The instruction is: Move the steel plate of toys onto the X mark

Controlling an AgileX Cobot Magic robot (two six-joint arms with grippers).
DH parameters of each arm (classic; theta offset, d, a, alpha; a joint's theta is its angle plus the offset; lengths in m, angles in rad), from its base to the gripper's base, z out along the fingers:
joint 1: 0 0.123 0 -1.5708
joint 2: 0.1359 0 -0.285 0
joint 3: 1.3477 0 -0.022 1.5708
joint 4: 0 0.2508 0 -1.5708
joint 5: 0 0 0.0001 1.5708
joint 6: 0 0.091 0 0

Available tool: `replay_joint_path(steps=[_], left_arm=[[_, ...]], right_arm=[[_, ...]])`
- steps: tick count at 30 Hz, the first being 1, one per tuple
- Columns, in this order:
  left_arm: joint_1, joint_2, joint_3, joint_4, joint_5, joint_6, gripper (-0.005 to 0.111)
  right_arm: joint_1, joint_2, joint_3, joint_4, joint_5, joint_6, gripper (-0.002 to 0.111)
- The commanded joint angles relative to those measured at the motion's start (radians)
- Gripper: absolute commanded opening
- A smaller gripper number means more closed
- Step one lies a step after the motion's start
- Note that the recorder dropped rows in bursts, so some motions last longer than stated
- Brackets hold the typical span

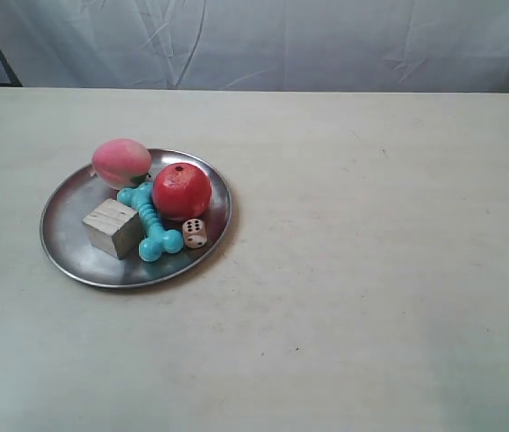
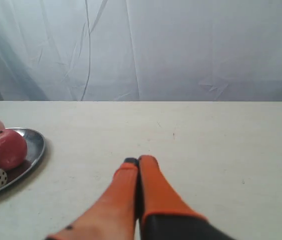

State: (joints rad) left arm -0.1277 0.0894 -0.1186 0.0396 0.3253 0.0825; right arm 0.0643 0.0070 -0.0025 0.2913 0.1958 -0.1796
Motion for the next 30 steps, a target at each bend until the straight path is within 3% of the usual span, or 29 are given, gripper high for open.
replay_joint_path(steps=[1, 6, 30], left_arm=[[0.049, -0.081, 0.082, 0.005, -0.028, -0.016, 0.000], [0.108, -0.089, 0.119, -0.002, -0.022, -0.021, 0.000], [0.108, -0.089, 0.119, -0.002, -0.023, -0.020, 0.000]], right_arm=[[-0.006, -0.007, 0.003, -0.012, -0.019, -0.007, 0.000], [-0.006, -0.007, 0.003, -0.012, -0.019, -0.007, 0.000], [-0.006, -0.007, 0.003, -0.009, -0.019, -0.005, 0.000]])
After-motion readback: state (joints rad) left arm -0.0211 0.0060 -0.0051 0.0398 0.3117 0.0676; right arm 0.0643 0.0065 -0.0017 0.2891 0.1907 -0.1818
